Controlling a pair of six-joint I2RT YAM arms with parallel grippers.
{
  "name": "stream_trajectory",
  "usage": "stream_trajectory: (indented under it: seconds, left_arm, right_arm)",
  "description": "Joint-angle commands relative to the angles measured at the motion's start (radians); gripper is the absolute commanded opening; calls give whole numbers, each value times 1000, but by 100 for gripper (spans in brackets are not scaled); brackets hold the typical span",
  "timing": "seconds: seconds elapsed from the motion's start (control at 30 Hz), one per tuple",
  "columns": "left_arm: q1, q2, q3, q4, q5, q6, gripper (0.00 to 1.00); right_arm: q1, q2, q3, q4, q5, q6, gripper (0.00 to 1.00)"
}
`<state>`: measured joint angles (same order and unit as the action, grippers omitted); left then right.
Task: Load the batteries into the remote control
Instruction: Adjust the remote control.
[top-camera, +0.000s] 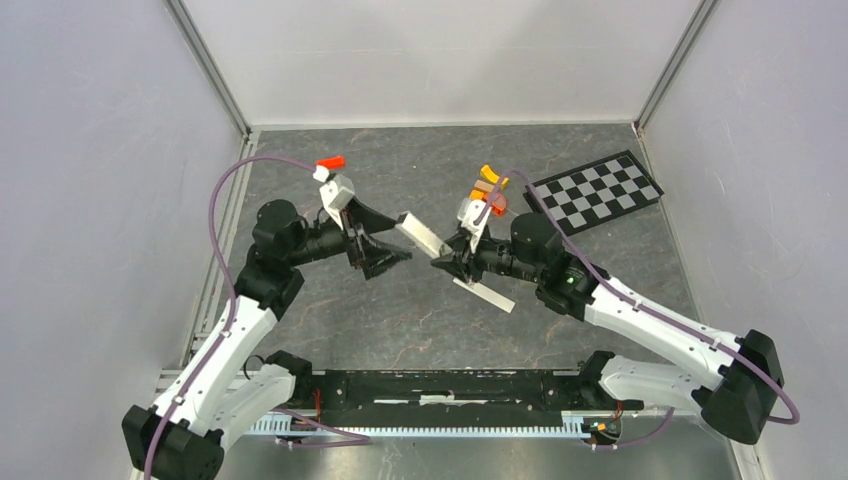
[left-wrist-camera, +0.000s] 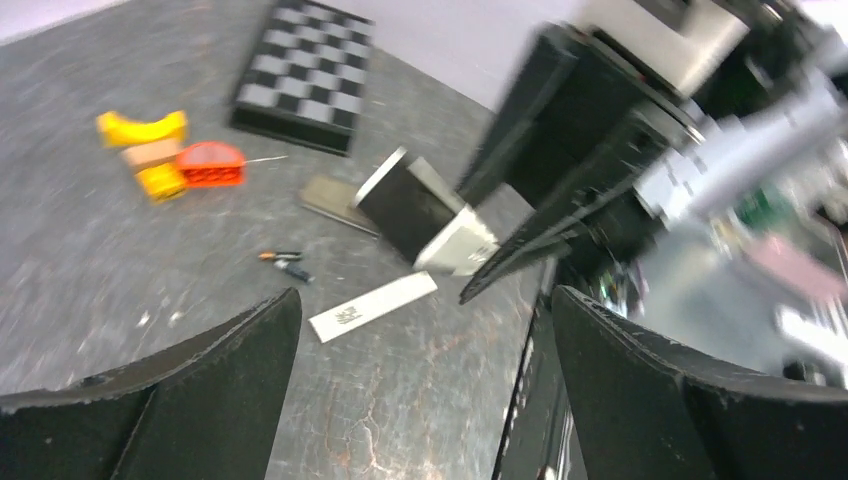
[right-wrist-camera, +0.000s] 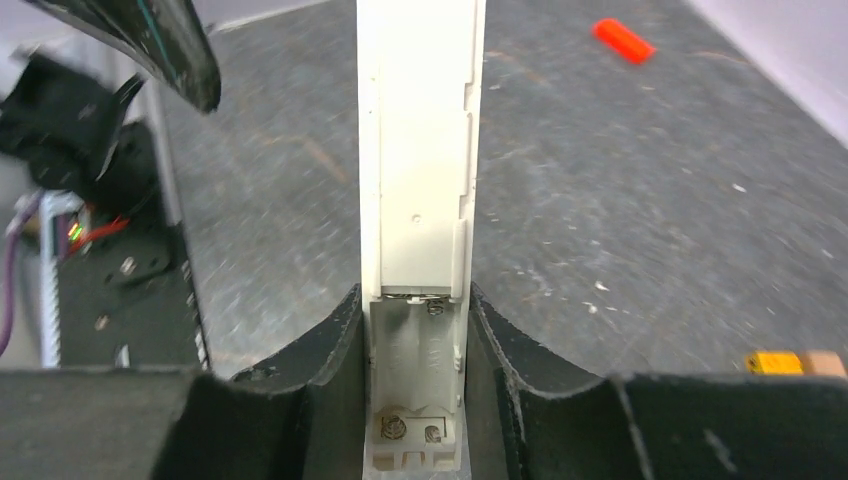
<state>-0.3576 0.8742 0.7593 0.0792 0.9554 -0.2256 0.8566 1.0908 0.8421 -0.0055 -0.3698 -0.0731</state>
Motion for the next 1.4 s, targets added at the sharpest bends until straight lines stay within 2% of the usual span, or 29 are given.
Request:
stream_trajectory:
  seconds: [0.0,0.17,0.23,0.33,0.43,0.7,1.07,1.13,1.2,1.27,1.3,1.37]
  left_arm:
    - [3,-50,70,-106,-483,-334,100]
    - [2,-53,-46,228,-557,-691,100]
    - [3,-34,-52,235,-568,-734,100]
    - [2,3,-17,134,-557,-695,100]
    - [1,28,-22,123,-525,-691,96]
    - [-1,88,-51,190,-466,-747,79]
    - [-19,153,-41,200,-435,-769,52]
    - [-25,165,-42,201,-430,-776,42]
    - [-26,167,-44,191,-433,-768,28]
    - [-27,157,-39,146,-455,-736,7]
    - [-27,151,-34,125,-465,-708,2]
    - [-27,137,-21,80,-479,-641,2]
  right_arm:
    - [20,-44,-58,258,351,223,6]
    - [167,69,56,213,745,269,1]
    - [196,107,87,194,809,301,1]
    - [210,131,105,197,824,322,1]
    - [222,156,126,204,798,310,1]
    - [228,219,183,160,724,313,1]
    - [228,281,234,128,651,315,2]
    - [229,288,240,124,653,317,2]
    - [228,295,248,116,659,326,3]
    - [227,292,246,95,688,349,10]
    - [227,285,239,90,695,354,21]
    - [223,258,216,82,685,354,52]
